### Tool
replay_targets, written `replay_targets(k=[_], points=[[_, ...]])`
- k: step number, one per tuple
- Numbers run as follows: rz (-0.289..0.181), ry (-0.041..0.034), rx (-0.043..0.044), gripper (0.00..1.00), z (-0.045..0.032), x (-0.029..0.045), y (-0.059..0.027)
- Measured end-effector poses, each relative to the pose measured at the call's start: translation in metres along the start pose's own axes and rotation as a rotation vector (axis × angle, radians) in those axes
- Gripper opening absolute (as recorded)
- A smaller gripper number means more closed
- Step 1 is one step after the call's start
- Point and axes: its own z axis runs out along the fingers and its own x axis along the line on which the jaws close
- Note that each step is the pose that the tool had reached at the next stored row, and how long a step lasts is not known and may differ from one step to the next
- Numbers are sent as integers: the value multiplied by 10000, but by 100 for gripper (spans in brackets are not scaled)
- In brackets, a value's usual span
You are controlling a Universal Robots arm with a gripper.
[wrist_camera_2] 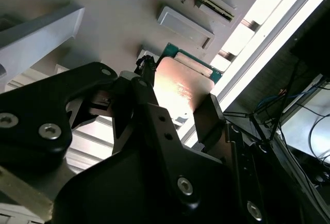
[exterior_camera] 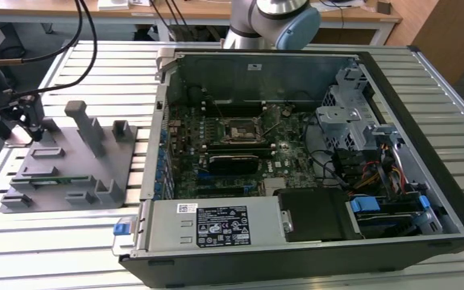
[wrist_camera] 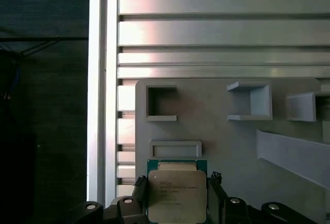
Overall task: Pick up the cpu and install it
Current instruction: 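Pick up the cpu and move it towards the insertion slot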
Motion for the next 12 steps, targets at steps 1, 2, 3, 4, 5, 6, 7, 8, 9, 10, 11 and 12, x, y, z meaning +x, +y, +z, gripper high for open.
replay_targets(k=[1,2,3,4,5,6,7,8,9,10,11,12], points=[[0,0,0,54,-8,0,0],[0,0,0,54,-17,0,1],[0,0,0,54,-25,1,1],[0,-1,0,54,-33,1,2],[0,-1,-1,54,-41,1,2],[0,-1,-1,54,-49,1,3],[0,-1,-1,54,-57,1,3],[0,-1,0,54,-66,1,3],[0,0,0,54,-75,2,3],[0,0,0,54,-85,2,4],[0,-1,0,54,-94,2,4],[0,0,0,54,-103,2,5]])
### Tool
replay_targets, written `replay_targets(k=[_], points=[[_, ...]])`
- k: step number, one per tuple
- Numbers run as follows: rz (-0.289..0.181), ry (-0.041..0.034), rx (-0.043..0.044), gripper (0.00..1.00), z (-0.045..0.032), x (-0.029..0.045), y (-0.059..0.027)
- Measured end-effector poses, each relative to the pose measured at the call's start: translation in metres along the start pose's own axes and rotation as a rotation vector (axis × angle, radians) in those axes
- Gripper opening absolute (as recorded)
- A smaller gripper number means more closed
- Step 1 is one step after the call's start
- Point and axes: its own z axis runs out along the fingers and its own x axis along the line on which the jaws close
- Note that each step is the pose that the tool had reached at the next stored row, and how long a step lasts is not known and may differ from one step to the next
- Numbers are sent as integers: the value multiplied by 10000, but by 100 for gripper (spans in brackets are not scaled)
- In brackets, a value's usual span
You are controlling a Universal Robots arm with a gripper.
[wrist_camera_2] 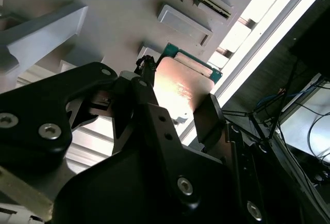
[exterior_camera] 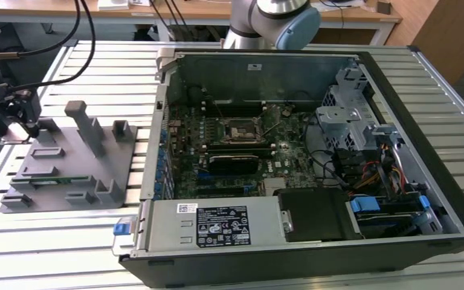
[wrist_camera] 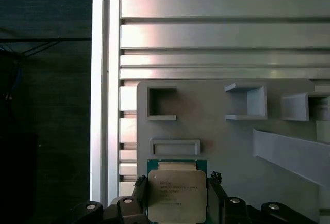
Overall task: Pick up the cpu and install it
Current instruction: 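Pick up the cpu and move it towards the insertion slot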
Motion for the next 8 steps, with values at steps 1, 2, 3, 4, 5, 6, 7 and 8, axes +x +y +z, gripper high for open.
replay_targets(k=[1,2,3,4,5,6,7,8], points=[[0,0,0,54,-11,0,1],[0,0,1,54,-22,1,1],[0,-1,0,54,-32,1,1],[0,-2,-1,54,-44,1,2],[-1,-1,0,54,-56,1,3],[-1,-1,0,54,-64,1,3],[-1,-1,0,54,-71,1,3],[-1,-1,0,54,-81,2,4]])
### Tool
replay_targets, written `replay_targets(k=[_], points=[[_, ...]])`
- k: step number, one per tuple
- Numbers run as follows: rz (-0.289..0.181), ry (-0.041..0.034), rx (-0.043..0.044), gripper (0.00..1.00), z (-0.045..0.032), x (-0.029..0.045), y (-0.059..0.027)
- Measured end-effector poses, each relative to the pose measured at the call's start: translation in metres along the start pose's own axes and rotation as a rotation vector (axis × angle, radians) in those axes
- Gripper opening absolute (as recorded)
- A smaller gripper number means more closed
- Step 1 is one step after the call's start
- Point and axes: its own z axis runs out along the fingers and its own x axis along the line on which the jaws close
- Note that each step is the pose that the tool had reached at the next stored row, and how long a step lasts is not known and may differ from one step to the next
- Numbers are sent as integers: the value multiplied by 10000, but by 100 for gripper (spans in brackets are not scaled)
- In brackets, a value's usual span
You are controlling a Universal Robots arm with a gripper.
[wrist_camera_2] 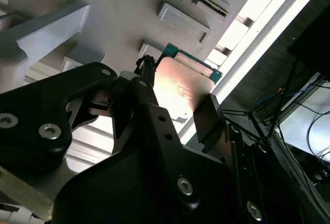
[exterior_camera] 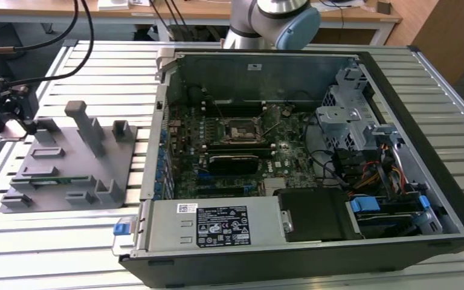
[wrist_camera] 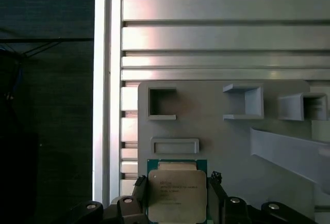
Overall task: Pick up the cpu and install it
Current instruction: 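Pick up the cpu and move it towards the insertion slot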
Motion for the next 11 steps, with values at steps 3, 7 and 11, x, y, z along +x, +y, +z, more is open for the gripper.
replay_targets(k=[3,7,11], points=[[1,-1,0,54,-33,1,2],[0,-2,0,54,-90,2,4],[1,-4,0,54,-145,3,7]])
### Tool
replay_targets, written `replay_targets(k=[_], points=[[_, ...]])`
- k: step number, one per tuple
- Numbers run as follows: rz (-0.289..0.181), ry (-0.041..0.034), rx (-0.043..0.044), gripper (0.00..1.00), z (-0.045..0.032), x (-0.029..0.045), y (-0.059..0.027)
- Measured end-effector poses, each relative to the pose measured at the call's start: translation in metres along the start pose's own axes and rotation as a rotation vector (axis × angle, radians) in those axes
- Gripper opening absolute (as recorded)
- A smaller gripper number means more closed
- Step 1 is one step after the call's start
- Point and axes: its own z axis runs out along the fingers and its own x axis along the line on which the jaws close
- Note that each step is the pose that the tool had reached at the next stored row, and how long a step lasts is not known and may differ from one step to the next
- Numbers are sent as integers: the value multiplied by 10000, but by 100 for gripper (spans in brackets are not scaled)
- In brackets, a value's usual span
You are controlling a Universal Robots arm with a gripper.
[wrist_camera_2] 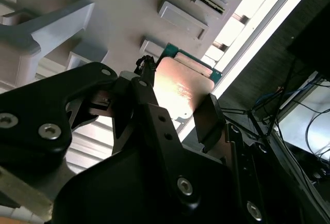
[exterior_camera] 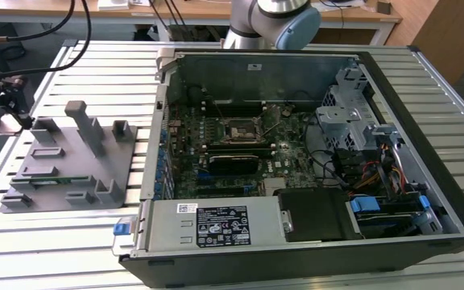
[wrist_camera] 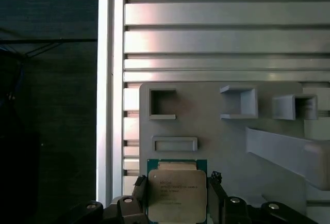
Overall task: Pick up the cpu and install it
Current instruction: 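Pick up the cpu and move it towards the insertion slot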
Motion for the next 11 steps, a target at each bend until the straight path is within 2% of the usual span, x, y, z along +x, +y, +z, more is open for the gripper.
replay_targets(k=[11], points=[[-1,-2,0,54,-193,4,11]])
